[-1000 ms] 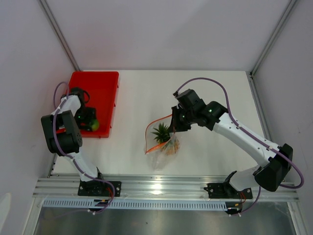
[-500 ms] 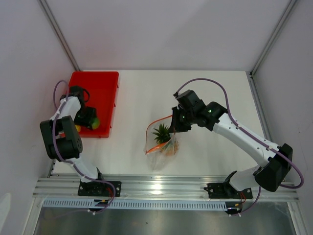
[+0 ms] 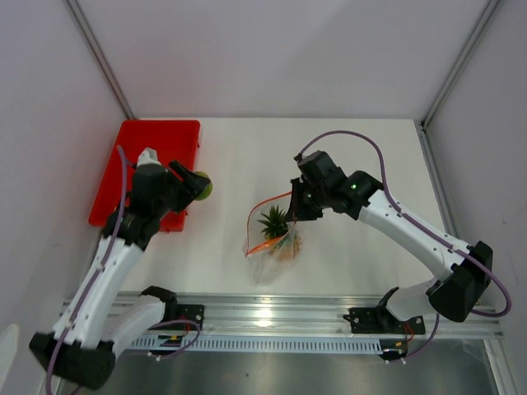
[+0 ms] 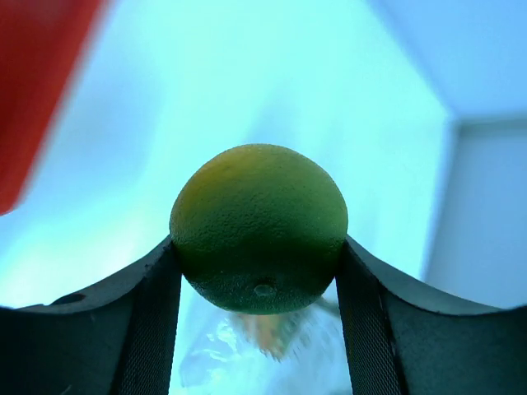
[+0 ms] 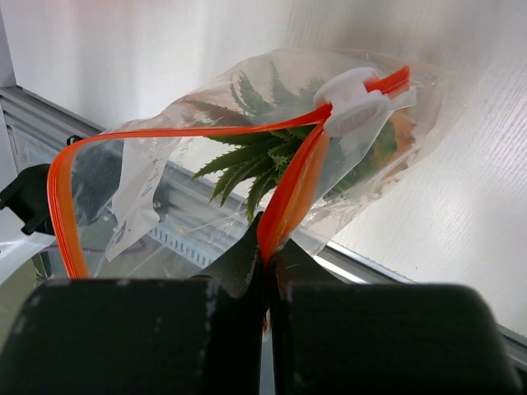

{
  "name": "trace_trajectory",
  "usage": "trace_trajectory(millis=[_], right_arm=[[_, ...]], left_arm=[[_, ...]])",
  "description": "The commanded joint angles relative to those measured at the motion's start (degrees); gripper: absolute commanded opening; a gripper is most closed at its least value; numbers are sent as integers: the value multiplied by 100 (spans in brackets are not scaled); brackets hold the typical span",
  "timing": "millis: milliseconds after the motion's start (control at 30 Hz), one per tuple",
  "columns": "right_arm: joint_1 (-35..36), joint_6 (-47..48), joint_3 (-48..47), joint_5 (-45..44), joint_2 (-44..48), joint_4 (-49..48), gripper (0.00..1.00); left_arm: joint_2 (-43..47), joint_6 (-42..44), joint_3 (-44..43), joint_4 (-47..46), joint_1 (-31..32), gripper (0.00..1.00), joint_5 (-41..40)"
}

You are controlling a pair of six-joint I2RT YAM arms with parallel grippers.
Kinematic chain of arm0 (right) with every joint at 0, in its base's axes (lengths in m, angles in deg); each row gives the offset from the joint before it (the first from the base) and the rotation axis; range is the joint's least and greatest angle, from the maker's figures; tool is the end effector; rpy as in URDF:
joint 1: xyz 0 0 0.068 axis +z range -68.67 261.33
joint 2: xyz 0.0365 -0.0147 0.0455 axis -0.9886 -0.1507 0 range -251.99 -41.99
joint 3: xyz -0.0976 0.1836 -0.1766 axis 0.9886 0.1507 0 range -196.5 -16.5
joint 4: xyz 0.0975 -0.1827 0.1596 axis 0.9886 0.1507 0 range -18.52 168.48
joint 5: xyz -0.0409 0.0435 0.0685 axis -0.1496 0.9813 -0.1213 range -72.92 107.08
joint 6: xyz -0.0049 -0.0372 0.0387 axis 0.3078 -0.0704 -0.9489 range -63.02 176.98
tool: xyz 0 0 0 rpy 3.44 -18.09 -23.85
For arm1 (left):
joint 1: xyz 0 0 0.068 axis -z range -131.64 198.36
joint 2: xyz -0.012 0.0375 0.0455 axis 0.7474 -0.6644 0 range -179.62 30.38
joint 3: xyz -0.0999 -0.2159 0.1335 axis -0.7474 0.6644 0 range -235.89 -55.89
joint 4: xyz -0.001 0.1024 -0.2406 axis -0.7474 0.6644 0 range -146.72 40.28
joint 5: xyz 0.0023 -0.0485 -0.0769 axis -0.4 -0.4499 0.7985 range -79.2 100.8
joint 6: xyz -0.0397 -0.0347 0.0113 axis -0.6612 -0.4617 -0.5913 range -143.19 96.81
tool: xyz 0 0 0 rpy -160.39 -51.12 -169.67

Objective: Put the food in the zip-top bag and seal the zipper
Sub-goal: Pick up the fake fruit from the bin, then place the fake fruit in the zipper food storage bag.

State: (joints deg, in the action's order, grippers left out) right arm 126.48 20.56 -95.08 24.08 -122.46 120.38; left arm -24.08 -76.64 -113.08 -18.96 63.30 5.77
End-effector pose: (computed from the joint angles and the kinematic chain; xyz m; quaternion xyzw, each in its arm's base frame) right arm 0.2030 0.2103 0.3411 -0.0919 0.9360 0.2624 0.2160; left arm 0.1922 -0.0482 0.3371 -0.3115 0.8300 -0.2269 0.4032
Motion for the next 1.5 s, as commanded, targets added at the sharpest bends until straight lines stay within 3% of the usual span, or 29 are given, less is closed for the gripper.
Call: trace_trajectory(millis=[0, 133, 233, 433, 867, 1067, 1167, 1267, 1367, 1467], right_arm=[[12, -84, 19, -164, 84, -206, 0], [21, -128, 98, -121, 66, -276, 0], [21, -172, 168, -50, 66, -338, 0], [21, -216, 151, -33, 171, -338, 0], [-50, -260, 133, 143, 312, -391, 0], [-172, -233, 186, 213, 365, -338, 0], [-243, -225, 230, 240, 426, -347, 0], [-287, -216, 230, 266, 435, -355, 0], [-305, -216, 230, 301, 418, -382, 0], [-305, -225, 239, 328, 409, -399, 0]], left_arm=[[1093, 1143, 776, -2182, 237, 1, 1780], [1368, 1468, 771, -2808, 500, 1, 3074], [1166, 1837, 744, -3238, 1192, 1, 3561], [788, 2260, 832, -3714, 2029, 1, 3764], [541, 2981, 1429, -3635, 2391, 1, 3774], [576, 3104, 1649, -3548, 2540, 7, 3704], [682, 3148, 1711, -3346, 2575, 22, 3501], [761, 3200, 1702, -3143, 2619, 28, 3422], [822, 3253, 1632, -2976, 2698, 43, 3308], [884, 3262, 1614, -2906, 2742, 65, 3176]])
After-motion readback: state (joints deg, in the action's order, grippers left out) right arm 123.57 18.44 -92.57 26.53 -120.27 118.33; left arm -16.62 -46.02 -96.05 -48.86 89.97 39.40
